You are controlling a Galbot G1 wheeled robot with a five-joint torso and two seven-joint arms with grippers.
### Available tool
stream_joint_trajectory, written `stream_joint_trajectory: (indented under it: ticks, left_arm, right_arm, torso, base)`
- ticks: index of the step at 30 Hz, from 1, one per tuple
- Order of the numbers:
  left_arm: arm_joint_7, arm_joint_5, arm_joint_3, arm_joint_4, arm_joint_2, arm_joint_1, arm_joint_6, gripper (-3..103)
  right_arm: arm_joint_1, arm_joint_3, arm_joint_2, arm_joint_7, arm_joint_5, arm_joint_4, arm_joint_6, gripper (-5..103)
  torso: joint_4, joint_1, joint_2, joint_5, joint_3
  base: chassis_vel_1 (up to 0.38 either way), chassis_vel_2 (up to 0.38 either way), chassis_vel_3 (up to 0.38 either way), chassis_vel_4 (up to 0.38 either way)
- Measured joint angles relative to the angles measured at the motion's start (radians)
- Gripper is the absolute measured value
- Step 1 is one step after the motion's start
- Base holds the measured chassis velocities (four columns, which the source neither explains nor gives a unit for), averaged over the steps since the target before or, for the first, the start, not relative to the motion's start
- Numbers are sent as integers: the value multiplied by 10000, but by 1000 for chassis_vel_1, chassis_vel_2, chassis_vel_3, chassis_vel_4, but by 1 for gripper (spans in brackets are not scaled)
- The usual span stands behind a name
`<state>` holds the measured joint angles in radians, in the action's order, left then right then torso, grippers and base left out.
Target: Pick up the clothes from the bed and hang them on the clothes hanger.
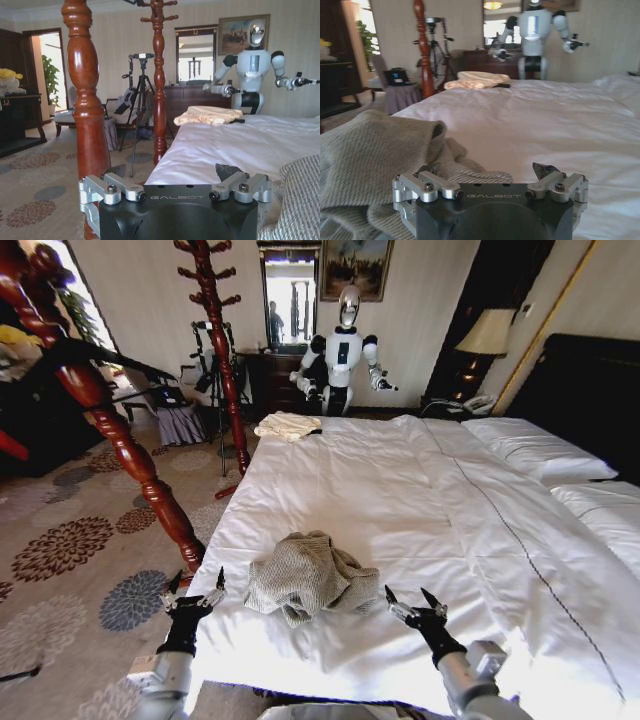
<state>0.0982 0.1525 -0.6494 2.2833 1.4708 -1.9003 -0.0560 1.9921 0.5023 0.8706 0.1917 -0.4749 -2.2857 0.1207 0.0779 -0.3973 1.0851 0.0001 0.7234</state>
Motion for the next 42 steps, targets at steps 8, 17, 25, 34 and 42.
stream_joint_trajectory:
  ticks: [8,17,25,34,42]
  left_arm:
    - [60,-74,137,-229,273,-89,-70,100]
    - [246,-139,169,405,331,-257,39,100]
    - [441,-136,98,497,365,-290,90,100]
    - [533,-190,104,537,411,-318,95,100]
    - [637,-168,48,596,405,-324,93,100]
  right_arm:
    - [-972,-721,-147,-191,-286,940,148,100]
    - [-1936,-1234,155,1030,-1543,1715,-762,100]
    - [-2747,-1632,624,1231,-4291,1847,-819,100]
    - [-3147,-1870,1129,947,-4806,2239,-697,100]
    - [-3029,-2028,1343,611,-4738,2181,-361,82]
  torso:
    - [0,0,0,1,0]
    - [0,0,0,0,0]
    - [0,0,0,-1,0]
    - [0,0,0,-1,1]
    - [0,0,0,-1,1]
  base:
    - [0,0,0,0]
    - [0,0,0,0]
    - [0,0,0,0]
    - [0,0,0,0]
    - [0,0,0,0]
